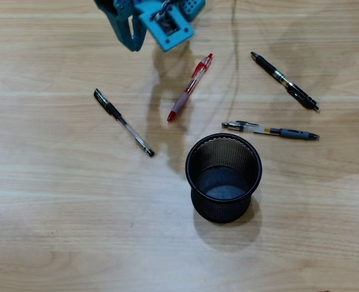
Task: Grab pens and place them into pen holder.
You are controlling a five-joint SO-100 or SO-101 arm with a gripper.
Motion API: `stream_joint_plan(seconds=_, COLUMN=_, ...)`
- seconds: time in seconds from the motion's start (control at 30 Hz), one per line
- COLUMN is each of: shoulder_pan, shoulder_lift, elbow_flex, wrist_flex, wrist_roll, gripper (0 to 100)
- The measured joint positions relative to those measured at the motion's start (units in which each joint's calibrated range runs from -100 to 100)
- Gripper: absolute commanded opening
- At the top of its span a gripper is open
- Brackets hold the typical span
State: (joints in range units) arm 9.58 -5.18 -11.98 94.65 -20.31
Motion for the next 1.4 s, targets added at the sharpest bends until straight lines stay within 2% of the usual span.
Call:
stream_joint_plan(seconds=0.4, shoulder_pan=6.2, shoulder_lift=15.8, elbow_flex=-5.0, wrist_flex=0.4, wrist_roll=0.0, gripper=4)
stream_joint_plan(seconds=0.67, shoulder_pan=6.2, shoulder_lift=22.3, elbow_flex=-4.3, wrist_flex=-5.3, wrist_roll=0.0, gripper=21)
stream_joint_plan(seconds=1.07, shoulder_pan=6.2, shoulder_lift=25.1, elbow_flex=3.5, wrist_flex=-15.3, wrist_roll=0.0, gripper=21)
stream_joint_plan(seconds=1.4, shoulder_pan=5.0, shoulder_lift=33.1, elbow_flex=3.6, wrist_flex=-18.7, wrist_roll=-2.7, gripper=21)
